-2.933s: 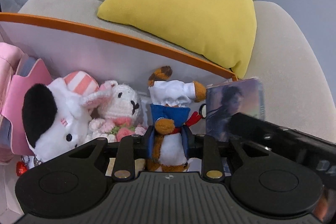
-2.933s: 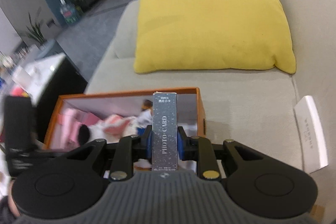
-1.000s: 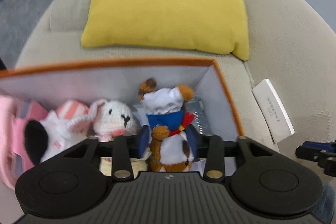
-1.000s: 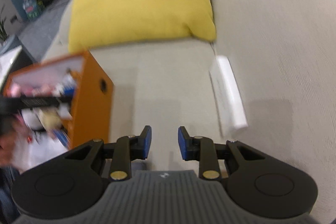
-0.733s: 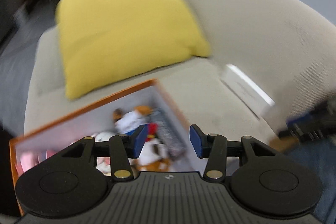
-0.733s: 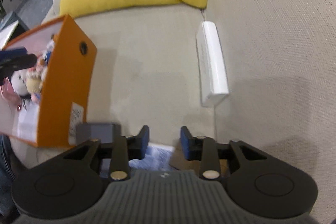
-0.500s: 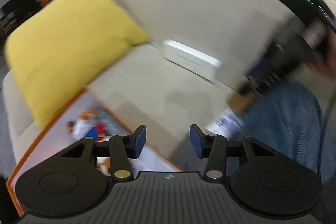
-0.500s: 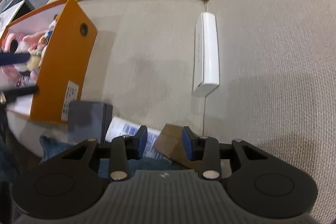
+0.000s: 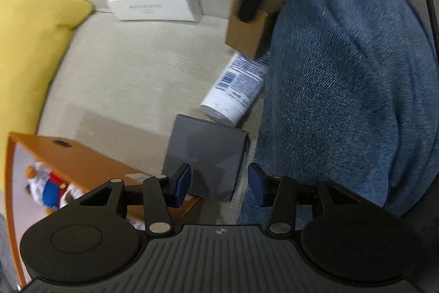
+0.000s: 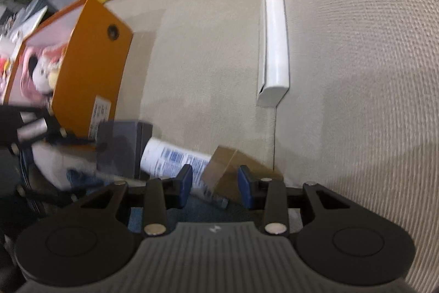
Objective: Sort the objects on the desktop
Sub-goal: 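Move both tools back toward the black box and brown cube box, then grasp the black square box with the left tool while the right tool grasps the brown cube, then carry the black box and brown cube over the orange box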
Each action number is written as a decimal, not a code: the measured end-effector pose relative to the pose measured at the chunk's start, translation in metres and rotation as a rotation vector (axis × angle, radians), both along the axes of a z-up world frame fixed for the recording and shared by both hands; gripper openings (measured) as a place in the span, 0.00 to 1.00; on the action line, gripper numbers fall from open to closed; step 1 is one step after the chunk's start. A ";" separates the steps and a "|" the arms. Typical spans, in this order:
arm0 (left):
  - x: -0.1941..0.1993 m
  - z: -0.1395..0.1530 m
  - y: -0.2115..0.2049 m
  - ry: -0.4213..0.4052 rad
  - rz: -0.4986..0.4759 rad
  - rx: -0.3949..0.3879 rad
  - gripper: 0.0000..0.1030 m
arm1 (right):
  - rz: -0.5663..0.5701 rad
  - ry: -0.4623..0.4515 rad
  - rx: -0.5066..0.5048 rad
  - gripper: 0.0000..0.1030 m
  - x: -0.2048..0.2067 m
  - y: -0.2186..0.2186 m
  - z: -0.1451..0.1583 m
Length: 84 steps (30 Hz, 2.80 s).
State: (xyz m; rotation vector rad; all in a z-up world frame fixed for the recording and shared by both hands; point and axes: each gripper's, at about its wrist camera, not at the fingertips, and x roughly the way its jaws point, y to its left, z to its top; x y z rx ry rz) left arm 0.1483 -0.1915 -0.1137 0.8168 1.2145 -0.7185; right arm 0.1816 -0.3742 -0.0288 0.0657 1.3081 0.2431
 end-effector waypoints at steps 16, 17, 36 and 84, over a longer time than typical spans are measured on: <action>0.014 -0.025 0.002 0.040 -0.033 0.077 0.69 | 0.017 -0.083 0.025 0.38 0.006 0.010 0.018; 0.012 -0.026 0.001 0.030 -0.046 0.086 0.73 | 0.018 -0.084 0.022 0.38 0.007 0.011 0.018; -0.026 -0.055 0.001 -0.263 -0.184 0.220 0.81 | 0.106 -0.064 -0.061 0.47 0.004 0.015 0.021; 0.006 0.144 0.154 -0.125 0.591 -0.562 0.37 | 0.184 -0.184 0.067 0.52 0.000 0.059 0.064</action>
